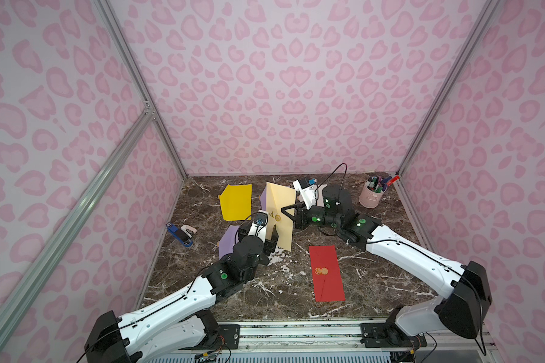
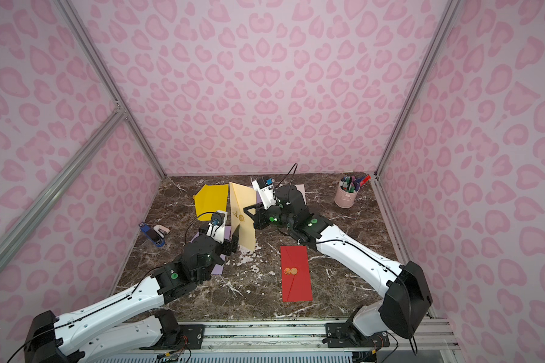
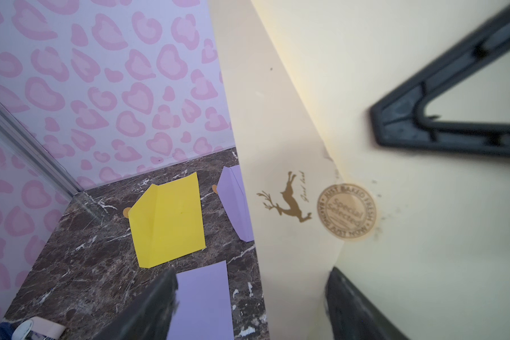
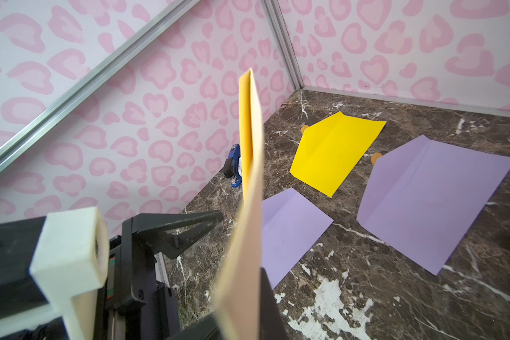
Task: Open the envelope
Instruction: Open the envelope flap on the envelope.
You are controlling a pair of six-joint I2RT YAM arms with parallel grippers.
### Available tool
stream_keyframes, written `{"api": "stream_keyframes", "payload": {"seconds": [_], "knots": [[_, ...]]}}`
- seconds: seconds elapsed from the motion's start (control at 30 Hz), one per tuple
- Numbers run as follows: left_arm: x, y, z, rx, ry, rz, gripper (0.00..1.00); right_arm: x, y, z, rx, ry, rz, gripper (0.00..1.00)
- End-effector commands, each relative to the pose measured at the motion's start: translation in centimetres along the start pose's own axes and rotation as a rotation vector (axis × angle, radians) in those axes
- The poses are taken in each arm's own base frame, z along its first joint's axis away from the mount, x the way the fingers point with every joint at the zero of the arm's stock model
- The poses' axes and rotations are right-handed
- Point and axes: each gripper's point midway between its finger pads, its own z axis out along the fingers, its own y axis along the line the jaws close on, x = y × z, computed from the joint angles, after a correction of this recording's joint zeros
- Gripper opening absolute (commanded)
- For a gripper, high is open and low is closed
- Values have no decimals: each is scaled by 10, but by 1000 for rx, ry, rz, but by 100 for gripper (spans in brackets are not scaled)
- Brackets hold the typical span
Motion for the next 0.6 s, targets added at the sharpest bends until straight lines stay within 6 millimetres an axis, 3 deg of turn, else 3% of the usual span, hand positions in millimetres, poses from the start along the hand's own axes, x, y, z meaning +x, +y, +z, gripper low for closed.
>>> {"api": "stream_keyframes", "payload": {"seconds": [0.0,0.57], "knots": [[-7,2,0,-2,-25,-28,81,-4,7,0,-27,-9,-7,0],[-10,5,0,6,-38,-43,81,-3,7,1,-29,-3,-9,0]]}}
